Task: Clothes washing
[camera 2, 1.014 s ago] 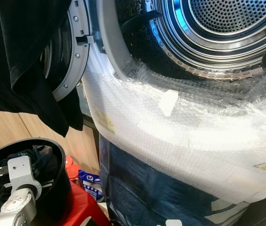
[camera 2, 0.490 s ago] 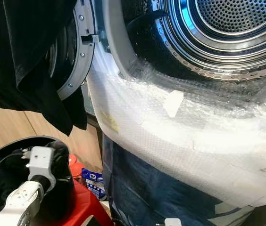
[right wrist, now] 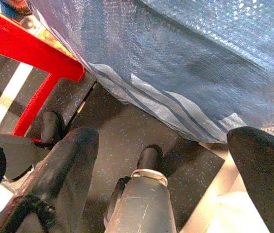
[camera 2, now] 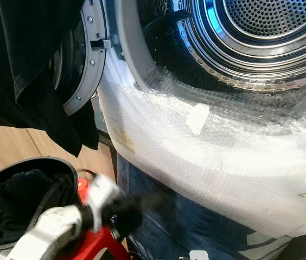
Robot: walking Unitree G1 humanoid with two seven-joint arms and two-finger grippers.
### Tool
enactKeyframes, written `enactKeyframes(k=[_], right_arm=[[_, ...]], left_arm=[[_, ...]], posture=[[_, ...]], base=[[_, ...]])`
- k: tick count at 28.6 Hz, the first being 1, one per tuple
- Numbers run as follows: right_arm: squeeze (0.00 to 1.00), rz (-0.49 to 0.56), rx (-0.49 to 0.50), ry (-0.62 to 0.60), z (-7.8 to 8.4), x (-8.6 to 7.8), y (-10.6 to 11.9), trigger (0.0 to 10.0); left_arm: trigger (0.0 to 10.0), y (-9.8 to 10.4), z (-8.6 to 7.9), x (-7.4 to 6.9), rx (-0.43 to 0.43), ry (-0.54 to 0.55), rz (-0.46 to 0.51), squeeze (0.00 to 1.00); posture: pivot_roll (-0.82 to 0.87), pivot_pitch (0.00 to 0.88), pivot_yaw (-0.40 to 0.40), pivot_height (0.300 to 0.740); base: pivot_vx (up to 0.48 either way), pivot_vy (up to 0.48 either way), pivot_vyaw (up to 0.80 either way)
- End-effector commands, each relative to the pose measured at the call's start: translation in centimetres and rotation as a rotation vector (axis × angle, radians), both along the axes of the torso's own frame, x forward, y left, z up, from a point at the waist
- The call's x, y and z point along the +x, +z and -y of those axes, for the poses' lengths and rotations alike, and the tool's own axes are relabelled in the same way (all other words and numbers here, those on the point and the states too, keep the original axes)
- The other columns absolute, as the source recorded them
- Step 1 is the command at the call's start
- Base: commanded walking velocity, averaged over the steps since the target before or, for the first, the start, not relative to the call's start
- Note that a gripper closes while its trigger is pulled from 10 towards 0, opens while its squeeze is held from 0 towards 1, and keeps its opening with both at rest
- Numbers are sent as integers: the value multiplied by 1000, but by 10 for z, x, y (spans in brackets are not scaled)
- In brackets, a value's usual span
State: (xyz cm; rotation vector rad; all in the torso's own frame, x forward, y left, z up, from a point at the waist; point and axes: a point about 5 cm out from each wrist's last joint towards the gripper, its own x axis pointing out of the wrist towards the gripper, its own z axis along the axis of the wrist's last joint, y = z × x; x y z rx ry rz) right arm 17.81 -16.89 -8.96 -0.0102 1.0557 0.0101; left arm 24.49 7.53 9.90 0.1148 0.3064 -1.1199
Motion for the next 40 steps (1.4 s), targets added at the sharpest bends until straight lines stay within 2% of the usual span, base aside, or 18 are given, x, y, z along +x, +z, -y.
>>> enactKeyframes(k=[1, 7, 9, 10, 11, 13, 16, 17, 18, 19, 21, 23, 24, 26, 31, 34, 37, 40], right_arm=[[0, 25, -8, 37, 1, 5, 3, 10000], [0, 75, 23, 162, 1, 14, 8, 10000], [0, 106, 34, 302, 7, 19, 13, 10000], [24, 110, 47, 360, 11, 19, 15, 10000], [110, 110, 60, 415, 15, 19, 17, 10000], [153, 112, 57, 473, 19, 19, 19, 10000], [149, 115, 46, 552, 26, 18, 21, 10000], [788, 109, 57, 604, 33, 18, 24, 10000], [788, 107, 63, 621, 34, 18, 25, 10000], [1000, 99, 94, 649, 35, 17, 26, 10000], [1000, 114, 179, 731, 34, 18, 32, 10000], [1000, 119, 225, 742, 34, 20, 35, 10000], [1000, 120, 279, 807, 32, 18, 39, 10000], [1000, 99, 366, 941, 32, 13, 44, 10000], [1000, 149, 389, 932, 30, 24, 53, 10000], [1000, 188, 389, 952, 20, 32, 58, 10000], [1000, 224, 421, 831, 9, 43, 58, 10000], [1000, 250, 454, 812, -1, 47, 59, 10000]], left_arm=[[0, -5, 4, 0, 24, -44, -25, 0], [0, -17, -3, 0, 91, -36, -19, 0], [0, -21, -16, -5, 119, -68, -65, 0], [0, -25, -22, -9, 168, -90, -76, 0], [0, -31, -29, -11, 239, -121, -75, 0], [0, -36, -34, -14, 289, -148, -77, 0], [0, -39, -40, -18, 313, -178, -94, 0], [0, -43, -44, -20, 341, -195, -88, 0], [0, -44, -45, -21, 355, -199, -85, 0], [0, -47, -47, -22, 379, -208, -88, 0], [0, -52, -50, -25, 428, -245, -92, 0], [0, -54, -50, -24, 453, -250, -70, 0], [0, -54, -49, -20, 481, -248, -31, 0], [0, -51, -41, -19, 444, -269, -11, 0], [0, -54, -34, -17, 479, -312, 20, 0], [0, -52, -23, -13, 444, -322, 39, 0], [0, -53, -19, -12, 457, -343, 57, 0], [0, -53, -13, -9, 461, -348, 82, 0]], posture=[[6, 0, 27, 740], [-1, 0, 27, 740], [-10, 0, 24, 740], [-10, 0, 24, 740], [-16, 0, 25, 740], [-16, 0, 23, 740], [-16, 0, 23, 740], [-20, 0, 26, 740], [-20, 0, 26, 740], [-28, 0, 29, 740], [-29, 0, 28, 740], [-29, 0, 28, 740], [-29, 0, 28, 740], [-29, 0, 31, 740], [-42, 0, 26, 740], [-47, 0, 21, 740], [-50, 0, 22, 740], [-41, 0, 19, 740]], base=[[0, 0, 0], [0, 0, 0], [0, 0, 0], [0, 0, 0], [0, 0, 0], [0, 0, 0], [0, 0, 0], [0, 0, 0], [0, 0, 0], [0, 0, 0], [0, 0, 0], [0, 0, 0], [0, 0, 0], [0, 0, 0], [0, 0, 0], [0, 0, 0], [0, 0, 0], [0, 0, 0]])
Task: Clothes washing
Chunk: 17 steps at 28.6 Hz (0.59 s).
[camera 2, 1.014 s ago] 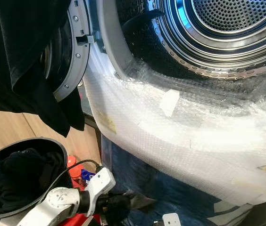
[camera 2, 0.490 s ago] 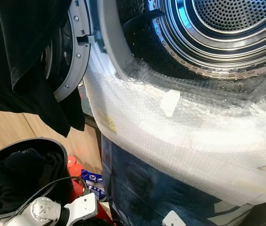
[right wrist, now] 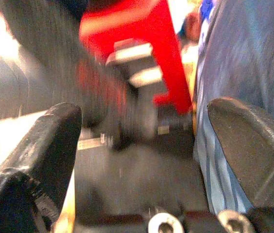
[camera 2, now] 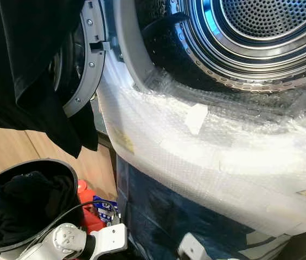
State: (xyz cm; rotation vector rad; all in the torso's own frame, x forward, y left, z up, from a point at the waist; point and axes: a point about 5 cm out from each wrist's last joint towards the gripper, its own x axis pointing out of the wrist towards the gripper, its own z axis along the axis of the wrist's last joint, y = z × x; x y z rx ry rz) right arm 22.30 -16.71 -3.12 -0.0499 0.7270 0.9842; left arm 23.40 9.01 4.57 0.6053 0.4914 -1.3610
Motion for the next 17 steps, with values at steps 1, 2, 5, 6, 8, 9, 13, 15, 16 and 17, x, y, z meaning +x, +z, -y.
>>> enactKeyframes(k=[1, 2, 5, 6, 8, 9, 13, 15, 16, 17], right_arm=[[1000, -5, 24, -24, -4, 3, 1, 10000], [1000, -6, 25, -20, -5, 3, 1, 10000], [1000, -12, 23, -19, -9, 5, 1, 10000], [1000, -13, 23, -22, -10, 6, 2, 10000], [1000, -23, 43, -6, -14, 7, 3, 10000], [1000, -37, 66, 51, -19, 5, 4, 10000], [1000, -44, 55, 93, -18, 1, 4, 10000], [1000, -42, 51, 89, -18, 2, 4, 10000], [1000, -40, 51, 83, -18, 2, 4, 10000], [1000, -36, 53, 85, -18, 3, 4, 10000]], left_arm=[[0, 2, 5, 4, 10, -23, 45, 0], [0, 3, 6, 5, 7, -23, 56, 0], [0, 5, 12, 9, -8, -26, 85, 0], [0, 5, 14, 9, -13, -26, 88, 0], [0, 6, 18, 10, -22, -31, 99, 0], [0, 6, 22, 10, -26, -44, 109, 0], [0, 7, 29, 9, -45, -55, 119, 0], [0, 7, 29, 9, -46, -56, 120, 0], [0, 7, 30, 9, -48, -59, 123, 0], [0, 7, 31, 8, -49, -60, 124, 0]], posture=[[-36, 0, 17, 740], [-36, 0, 17, 740], [-40, 0, 15, 740], [-39, 0, 14, 740], [-38, 0, 15, 740], [-37, 0, 14, 740], [-39, 0, 7, 740], [-39, 0, 7, 740], [-39, 0, 5, 740], [-39, 0, 5, 740]], base=[[0, 0, 0], [0, 0, 0], [0, 0, 0], [0, 0, 0], [0, 0, 0], [0, 0, 0], [0, 0, 0], [0, 0, 0], [0, 0, 0], [0, 0, 0]])
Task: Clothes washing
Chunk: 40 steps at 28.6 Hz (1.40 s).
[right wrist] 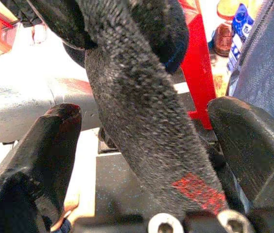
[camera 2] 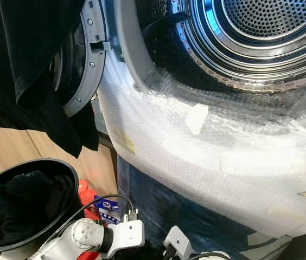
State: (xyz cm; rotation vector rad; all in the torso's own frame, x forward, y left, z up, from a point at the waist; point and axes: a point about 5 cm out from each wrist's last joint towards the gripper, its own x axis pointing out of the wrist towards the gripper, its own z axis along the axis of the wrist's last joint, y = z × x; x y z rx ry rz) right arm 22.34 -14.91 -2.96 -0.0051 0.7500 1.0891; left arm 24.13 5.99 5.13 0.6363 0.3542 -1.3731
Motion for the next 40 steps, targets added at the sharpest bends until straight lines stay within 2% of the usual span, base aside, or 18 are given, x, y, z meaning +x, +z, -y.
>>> enactKeyframes(k=[1, 4, 5, 6, 7, 8, 9, 10, 11, 15, 28, 40], right_arm=[[1000, 25, -5, 1, -1, 3, 3, 10000], [1000, 39, 5, -26, -7, 6, 4, 10000], [216, 44, 6, -42, -8, 8, 4, 10000], [0, 42, 11, -44, -9, 8, 4, 10000], [0, 46, 16, -43, -11, 9, 5, 5804], [0, 51, 20, -43, -12, 10, 5, 2824], [0, 57, 25, -45, -15, 11, 6, 1569], [0, 57, 25, -45, -15, 11, 6, 1569], [0, 57, 30, -43, -16, 11, 6, 0], [0, 57, 47, -30, -20, 10, 7, 0], [0, 59, 4, -9, -14, 9, 5, 0], [0, 47, -23, 21, -15, 3, 0, 0]], left_arm=[[0, 1, 1, 1, 9, -15, 23, 0], [0, 2, 3, 2, 2, -13, 30, 0], [0, 2, 3, 2, 2, -14, 33, 0], [0, 2, 3, 2, 4, -17, 36, 0], [0, 2, 4, 2, 4, -18, 38, 0], [0, 3, 5, 2, 3, -19, 40, 0], [0, 3, 6, 3, -1, -20, 43, 0], [0, 3, 6, 3, -1, -20, 43, 0], [0, 3, 7, 2, -5, -20, 42, 0], [0, 5, 11, 1, -20, -27, 43, 0], [0, 8, 13, 2, -30, -24, 54, 0], [0, 12, 13, 5, -44, -14, 78, 0]], posture=[[-39, 0, 5, 740], [-37, 0, 4, 740], [-38, 0, 4, 740], [-38, 0, 4, 740], [-38, 0, 4, 740], [-40, 0, 7, 740], [-40, 0, 7, 740], [-40, 0, 7, 740], [-40, 0, 7, 740], [-36, 0, 5, 740], [-30, 0, -4, 740], [-29, 0, -7, 740]], base=[[0, 0, 0], [0, 0, 0], [0, 0, 0], [0, 0, 0], [0, 0, 0], [0, 0, 0], [0, 0, 0], [0, 0, 0], [0, 0, 0], [0, 0, 0], [0, 0, 0], [0, 0, 0]])
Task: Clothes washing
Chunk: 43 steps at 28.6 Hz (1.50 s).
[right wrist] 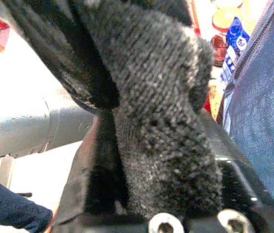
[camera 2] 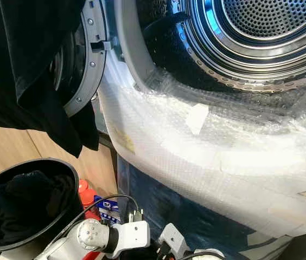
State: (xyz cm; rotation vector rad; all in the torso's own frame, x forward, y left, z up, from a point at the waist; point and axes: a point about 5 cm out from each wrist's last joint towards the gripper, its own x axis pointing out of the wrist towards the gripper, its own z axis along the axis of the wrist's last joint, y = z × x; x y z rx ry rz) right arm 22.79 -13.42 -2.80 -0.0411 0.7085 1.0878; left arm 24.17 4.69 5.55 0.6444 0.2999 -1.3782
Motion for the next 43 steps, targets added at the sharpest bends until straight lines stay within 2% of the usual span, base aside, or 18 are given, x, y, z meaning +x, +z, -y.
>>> enactKeyframes(k=[1, 19, 27, 28, 32, 33, 34, 38, 43], right_arm=[[0, -5, -20, 19, 0, -2, -2, 0], [0, 1, -37, 30, -1, -3, -3, 0], [0, 10, -43, 23, -1, -2, -3, 0], [0, 10, -42, 21, -1, -2, -3, 0], [0, 11, -30, 1, -2, -1, -3, 0], [0, 11, -31, -2, -2, -1, -3, 0], [0, 10, -32, -3, -2, -1, -3, 0], [0, 6, -36, -4, -2, -2, -5, 0], [0, 1, -49, -12, 0, -5, -8, 0]], left_arm=[[0, 8, 0, 5, -18, 3, 40, 0], [0, 22, 2, 10, -54, 19, 91, 0], [0, 27, 4, 14, -94, 82, 102, 0], [10000, 27, 4, 15, -89, 99, 96, 0], [10000, 26, 2, 13, -78, 89, 47, 0], [10000, 25, 2, 12, -80, 82, 38, 773], [10000, 25, 2, 11, -82, 75, 31, 1000], [10000, 26, 1, 10, -85, 73, 22, 1000], [10000, 38, -3, 4, -124, 35, -28, 1000]], posture=[[-27, 0, -7, 740], [-21, 0, -7, 740], [-23, 0, -7, 740], [-23, 0, -7, 740], [-20, 0, -8, 740], [-20, 0, -8, 740], [-20, 0, -8, 740], [-20, 0, -8, 740], [-13, 0, -12, 740]], base=[[0, 0, 0], [0, 0, 0], [0, 0, 0], [0, 0, 0], [0, 0, 0], [0, 0, 0], [0, 0, 0], [0, 0, 0], [0, 0, 0]])
